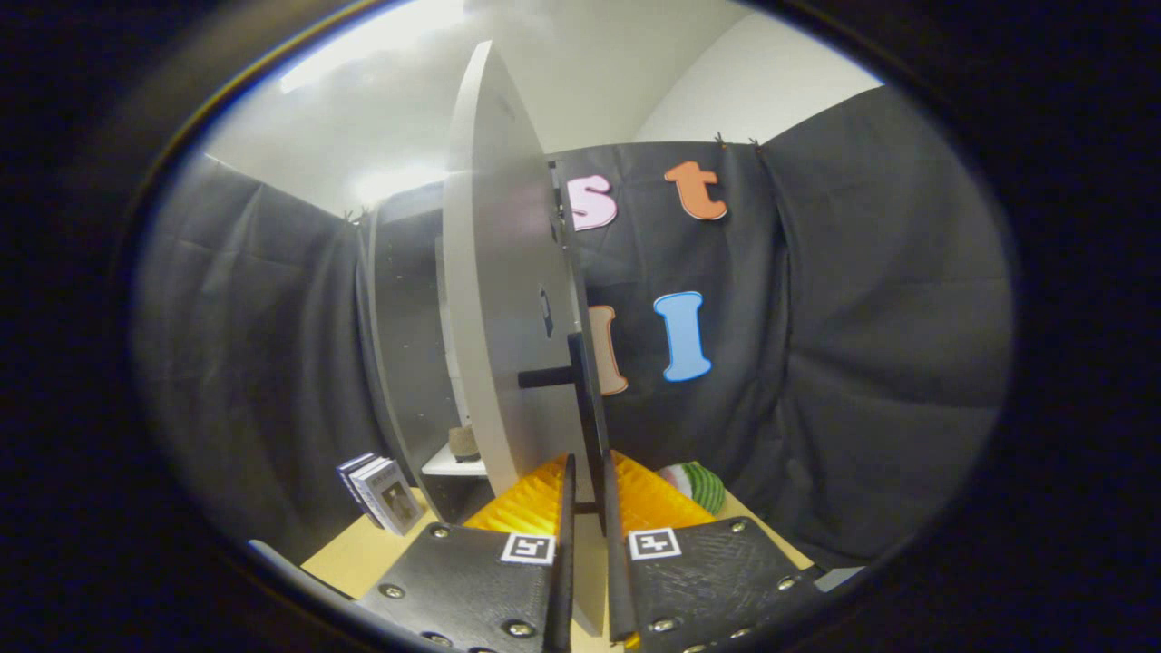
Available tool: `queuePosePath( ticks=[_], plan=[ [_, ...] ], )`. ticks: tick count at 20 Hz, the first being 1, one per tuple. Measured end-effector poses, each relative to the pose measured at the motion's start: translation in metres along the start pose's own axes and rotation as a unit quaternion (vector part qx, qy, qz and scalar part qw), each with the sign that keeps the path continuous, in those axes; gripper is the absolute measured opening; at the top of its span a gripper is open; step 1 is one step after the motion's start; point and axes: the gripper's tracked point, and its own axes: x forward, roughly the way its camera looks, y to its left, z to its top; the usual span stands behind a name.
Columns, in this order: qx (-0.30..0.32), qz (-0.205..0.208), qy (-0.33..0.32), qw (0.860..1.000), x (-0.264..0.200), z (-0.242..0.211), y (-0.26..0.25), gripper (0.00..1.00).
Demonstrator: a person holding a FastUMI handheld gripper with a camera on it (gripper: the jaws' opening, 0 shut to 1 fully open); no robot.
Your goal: Open the shoe cabinet door, grab the shoes and put them into the shoe cabinet, then close the shoe cabinet door.
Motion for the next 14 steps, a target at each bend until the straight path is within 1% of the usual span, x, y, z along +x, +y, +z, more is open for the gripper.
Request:
queuePosePath(
  ticks=[7, 8, 9, 11, 14],
  plan=[
    [0.013, -0.051, 0.004, 0.999, -0.021, -0.002, -0.042, 0.15],
    [0.017, -0.046, 0.005, 0.999, -0.023, -0.004, -0.042, 0.15],
    [0.016, -0.053, 0.009, 0.998, -0.026, -0.009, -0.045, 0.15],
    [0.017, -0.053, 0.012, 0.998, -0.031, -0.012, -0.045, 0.15],
    [0.02, -0.046, 0.017, 0.999, -0.04, -0.02, -0.038, 0.15]
  ],
)
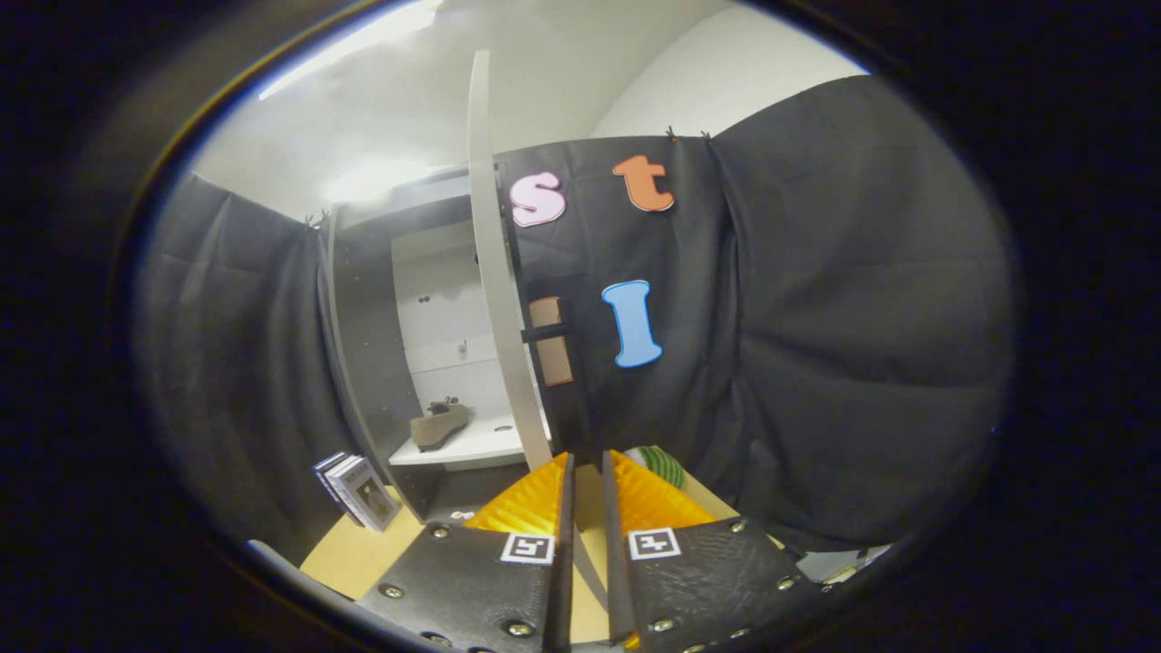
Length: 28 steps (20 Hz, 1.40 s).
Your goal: Open the shoe cabinet door, grab the shoes and put them into the shoe cabinet, then close the shoe cabinet door.
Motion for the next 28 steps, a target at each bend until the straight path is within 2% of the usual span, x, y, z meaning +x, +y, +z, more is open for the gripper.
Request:
queuePosePath(
  ticks=[7, 17, 24, 26, 27, 28],
  plan=[
    [-0.008, 0.093, 0.039, 0.995, -0.008, -0.052, 0.065, 0.15],
    [-0.056, 0.157, 0.117, 0.979, 0.026, -0.152, 0.135, 0.16],
    [-0.084, 0.156, 0.159, 0.971, 0.056, -0.219, 0.152, 0.16],
    [-0.075, 0.146, 0.184, 0.969, 0.065, -0.246, 0.16, 0.2],
    [-0.069, 0.138, 0.197, 0.968, 0.073, -0.262, 0.164, 0.26],
    [-0.066, 0.132, 0.211, 0.966, 0.078, -0.276, 0.165, 0.27]
  ],
)
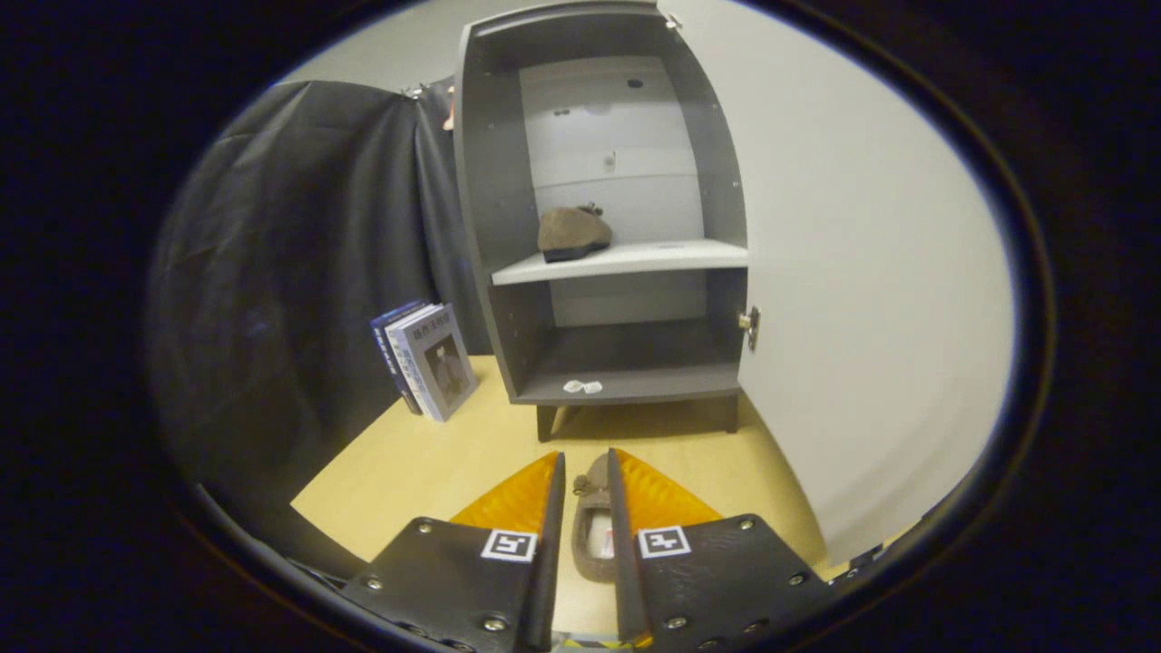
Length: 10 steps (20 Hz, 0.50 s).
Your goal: Open the shoe cabinet door, grab the shoes and put them into the shoe cabinet, then close the shoe cabinet door.
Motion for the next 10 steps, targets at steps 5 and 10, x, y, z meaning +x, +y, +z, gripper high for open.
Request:
queuePosePath(
  ticks=[5, 10],
  plan=[
    [0.002, -0.032, 0.056, 0.998, 0.05, -0.056, 0.003, 0.4],
    [-0.013, -0.059, 0.107, 0.992, 0.087, -0.11, 0.002, 0.4]
  ],
)
